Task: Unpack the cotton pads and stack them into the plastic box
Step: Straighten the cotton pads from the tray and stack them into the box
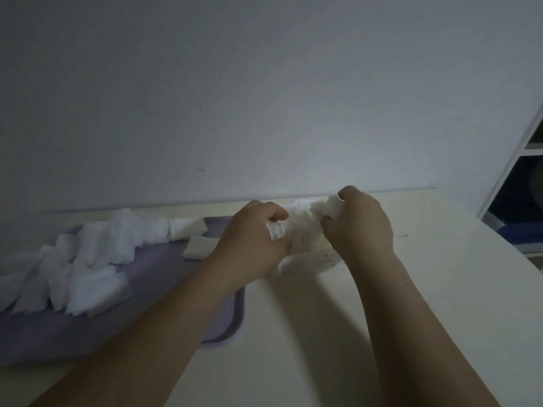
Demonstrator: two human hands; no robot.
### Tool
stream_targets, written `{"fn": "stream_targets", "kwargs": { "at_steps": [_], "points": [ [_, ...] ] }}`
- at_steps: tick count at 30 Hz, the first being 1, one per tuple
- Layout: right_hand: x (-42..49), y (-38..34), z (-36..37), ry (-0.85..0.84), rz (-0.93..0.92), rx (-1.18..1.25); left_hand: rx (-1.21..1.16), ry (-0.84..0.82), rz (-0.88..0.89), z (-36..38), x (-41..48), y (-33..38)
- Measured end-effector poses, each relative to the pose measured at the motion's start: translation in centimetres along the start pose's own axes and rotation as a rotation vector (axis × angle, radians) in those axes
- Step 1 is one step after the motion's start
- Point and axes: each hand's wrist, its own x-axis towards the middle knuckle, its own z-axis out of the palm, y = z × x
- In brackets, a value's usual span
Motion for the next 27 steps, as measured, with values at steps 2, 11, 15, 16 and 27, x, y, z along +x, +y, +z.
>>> {"fn": "stream_targets", "kwargs": {
  "at_steps": [2, 11, 15, 16, 27],
  "points": [
    [-0.1, -0.4, 0.0, -0.052, 0.044, 0.003, -0.005, 0.026, 0.007, 0.1, -0.1, -0.2],
    [-0.5, -0.7, -0.9, -0.142, -0.002, 0.011, 0.011, 0.074, 0.042, 0.0, -0.8, -1.0],
    [-0.6, -0.8, -0.4, -0.030, -0.003, -0.023, 0.017, 0.087, 0.048, 0.2, -0.6, -1.1],
    [-0.7, -0.9, -0.2, -0.031, -0.004, -0.030, 0.014, 0.090, 0.050, 0.3, -0.6, -1.1],
    [-1.5, -1.7, -1.0, -0.228, -0.069, -0.017, 0.037, 0.146, 0.074, 0.4, -0.8, -1.3]
  ]
}}
